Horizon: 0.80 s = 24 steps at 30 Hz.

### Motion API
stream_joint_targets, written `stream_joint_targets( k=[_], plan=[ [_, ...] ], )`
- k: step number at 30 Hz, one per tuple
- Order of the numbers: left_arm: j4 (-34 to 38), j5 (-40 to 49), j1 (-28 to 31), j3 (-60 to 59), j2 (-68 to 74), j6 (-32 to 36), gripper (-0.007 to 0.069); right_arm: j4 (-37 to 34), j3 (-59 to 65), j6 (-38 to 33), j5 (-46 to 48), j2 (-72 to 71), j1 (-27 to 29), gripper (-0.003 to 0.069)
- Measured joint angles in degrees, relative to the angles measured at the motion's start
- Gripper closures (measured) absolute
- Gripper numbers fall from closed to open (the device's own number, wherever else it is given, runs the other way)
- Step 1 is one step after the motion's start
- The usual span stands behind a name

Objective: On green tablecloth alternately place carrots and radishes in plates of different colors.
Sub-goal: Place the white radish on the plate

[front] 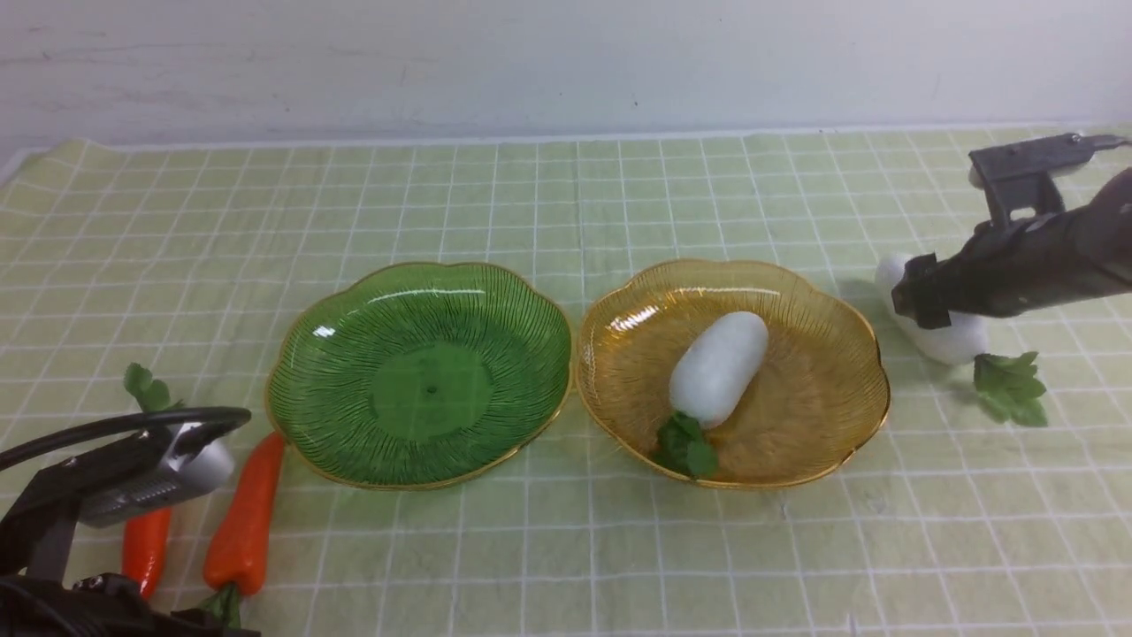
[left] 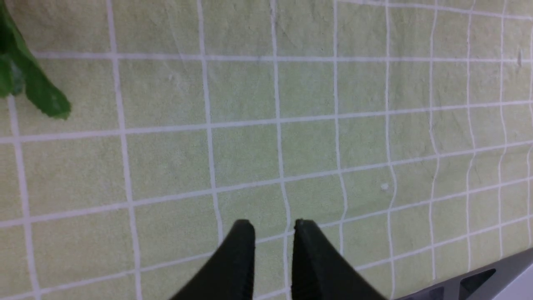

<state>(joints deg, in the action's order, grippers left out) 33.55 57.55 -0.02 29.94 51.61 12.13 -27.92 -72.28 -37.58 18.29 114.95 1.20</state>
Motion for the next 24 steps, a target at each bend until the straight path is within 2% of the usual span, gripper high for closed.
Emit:
stream_joint_targets(
  k=[6,10,15,18,24],
  plan=[
    [-0.06,-0.81,0.00,0.00,0.00,0.00,0.0505,-1.08,0.00,0.00,0.47,1.75,0.00,0.0138],
    [-0.06,-0.81,0.00,0.00,0.00,0.00,0.0505,-1.00,-0.26,0.00,1.15,1.71,0.00,0.0209],
    [-0.06,-0.81,0.00,0.00,0.00,0.00,0.0505,1.09,-3.34,-0.20,5.55,-2.23,0.00,0.0209],
    [-0.06,-0.81,0.00,0.00,0.00,0.00,0.0505,0.24,-7.51,1.72,12.57,-7.95,0.02,0.0209],
    [-0.06,-0.81,0.00,0.00,0.00,1.80,0.0505,-9.39,-9.79,10.41,32.15,-12.83,-0.53,0.0209]
  ],
)
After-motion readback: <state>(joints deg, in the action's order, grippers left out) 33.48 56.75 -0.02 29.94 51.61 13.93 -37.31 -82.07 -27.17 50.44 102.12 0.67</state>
